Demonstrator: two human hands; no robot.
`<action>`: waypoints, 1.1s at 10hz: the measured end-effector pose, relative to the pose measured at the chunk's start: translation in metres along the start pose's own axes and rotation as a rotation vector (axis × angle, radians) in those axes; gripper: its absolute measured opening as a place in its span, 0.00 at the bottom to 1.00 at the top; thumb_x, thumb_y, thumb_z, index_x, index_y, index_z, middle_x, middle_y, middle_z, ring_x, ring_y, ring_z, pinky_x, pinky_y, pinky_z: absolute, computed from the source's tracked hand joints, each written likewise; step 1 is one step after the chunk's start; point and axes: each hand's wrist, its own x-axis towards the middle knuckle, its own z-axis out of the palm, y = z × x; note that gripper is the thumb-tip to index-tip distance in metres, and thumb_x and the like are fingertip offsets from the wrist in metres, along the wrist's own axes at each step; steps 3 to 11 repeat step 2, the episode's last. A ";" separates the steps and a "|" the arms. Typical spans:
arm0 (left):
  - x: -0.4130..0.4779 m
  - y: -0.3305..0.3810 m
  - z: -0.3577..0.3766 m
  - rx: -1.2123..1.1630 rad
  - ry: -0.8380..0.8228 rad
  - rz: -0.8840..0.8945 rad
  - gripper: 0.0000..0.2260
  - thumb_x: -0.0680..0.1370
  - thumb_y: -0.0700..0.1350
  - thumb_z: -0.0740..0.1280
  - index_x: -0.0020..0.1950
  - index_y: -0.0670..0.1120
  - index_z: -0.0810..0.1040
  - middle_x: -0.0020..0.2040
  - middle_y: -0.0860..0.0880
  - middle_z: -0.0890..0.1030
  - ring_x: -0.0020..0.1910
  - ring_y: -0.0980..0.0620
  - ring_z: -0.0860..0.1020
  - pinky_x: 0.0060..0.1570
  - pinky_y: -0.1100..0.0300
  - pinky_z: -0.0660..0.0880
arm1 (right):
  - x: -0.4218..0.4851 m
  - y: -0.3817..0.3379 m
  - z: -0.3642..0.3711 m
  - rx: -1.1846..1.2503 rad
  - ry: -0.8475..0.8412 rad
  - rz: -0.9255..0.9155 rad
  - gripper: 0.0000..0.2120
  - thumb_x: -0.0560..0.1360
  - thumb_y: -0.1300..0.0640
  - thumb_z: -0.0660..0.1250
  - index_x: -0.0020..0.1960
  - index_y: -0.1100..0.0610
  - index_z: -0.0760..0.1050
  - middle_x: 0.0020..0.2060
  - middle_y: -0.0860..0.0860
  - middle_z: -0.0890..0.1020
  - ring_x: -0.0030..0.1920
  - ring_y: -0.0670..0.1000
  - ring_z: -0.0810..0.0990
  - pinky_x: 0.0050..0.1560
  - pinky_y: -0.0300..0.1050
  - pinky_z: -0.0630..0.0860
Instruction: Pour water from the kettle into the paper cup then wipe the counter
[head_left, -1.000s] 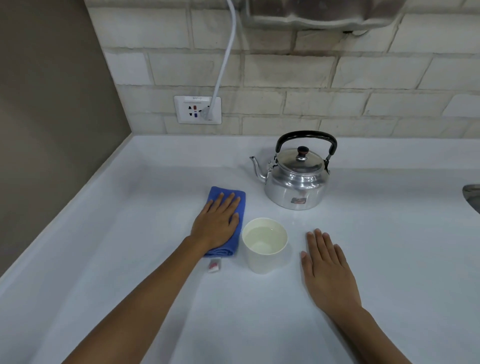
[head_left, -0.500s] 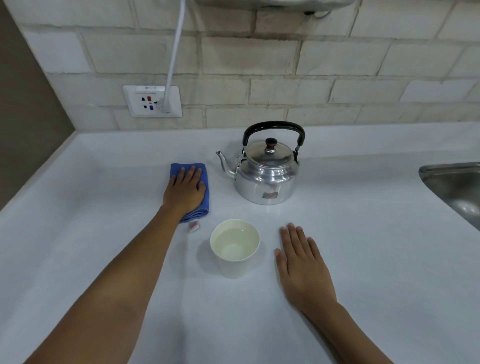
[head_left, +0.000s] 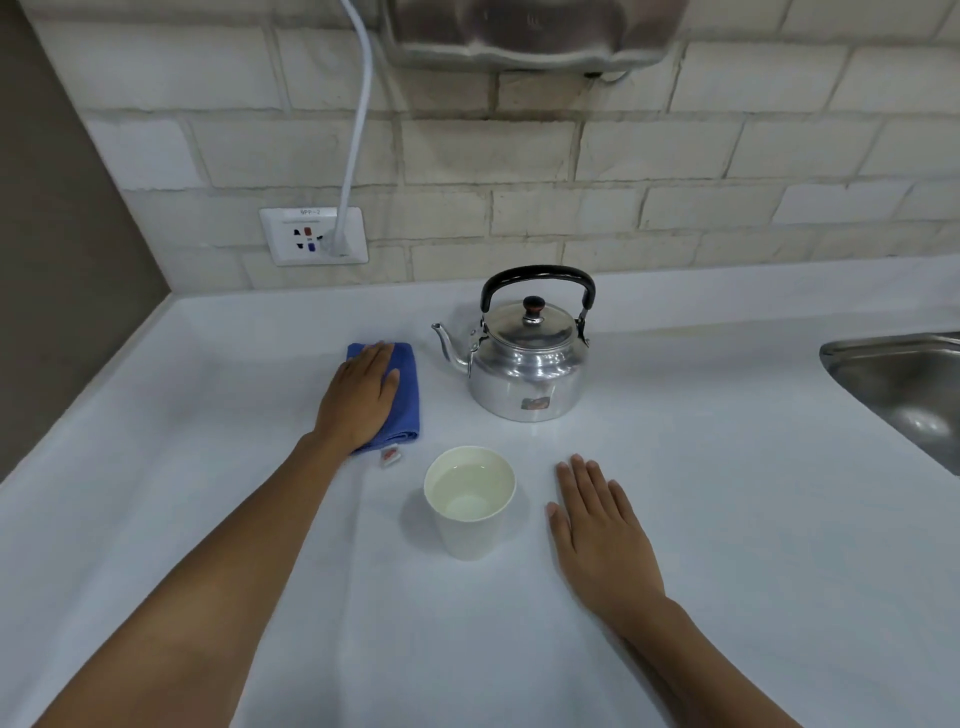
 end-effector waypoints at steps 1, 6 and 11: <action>-0.005 -0.002 -0.030 0.027 0.025 -0.005 0.21 0.82 0.46 0.50 0.75 0.43 0.56 0.76 0.44 0.59 0.75 0.47 0.57 0.74 0.54 0.52 | 0.002 -0.002 -0.003 -0.014 -0.020 0.005 0.25 0.81 0.49 0.43 0.75 0.54 0.42 0.77 0.51 0.45 0.76 0.50 0.43 0.74 0.44 0.40; -0.007 -0.001 -0.057 0.069 0.083 0.026 0.22 0.82 0.47 0.51 0.75 0.44 0.54 0.76 0.45 0.58 0.75 0.47 0.56 0.73 0.55 0.50 | 0.005 0.001 -0.012 0.009 -0.065 -0.007 0.25 0.81 0.48 0.44 0.75 0.54 0.43 0.77 0.51 0.48 0.76 0.50 0.45 0.75 0.45 0.44; -0.007 -0.001 -0.057 0.069 0.083 0.026 0.22 0.82 0.47 0.51 0.75 0.44 0.54 0.76 0.45 0.58 0.75 0.47 0.56 0.73 0.55 0.50 | 0.005 0.001 -0.012 0.009 -0.065 -0.007 0.25 0.81 0.48 0.44 0.75 0.54 0.43 0.77 0.51 0.48 0.76 0.50 0.45 0.75 0.45 0.44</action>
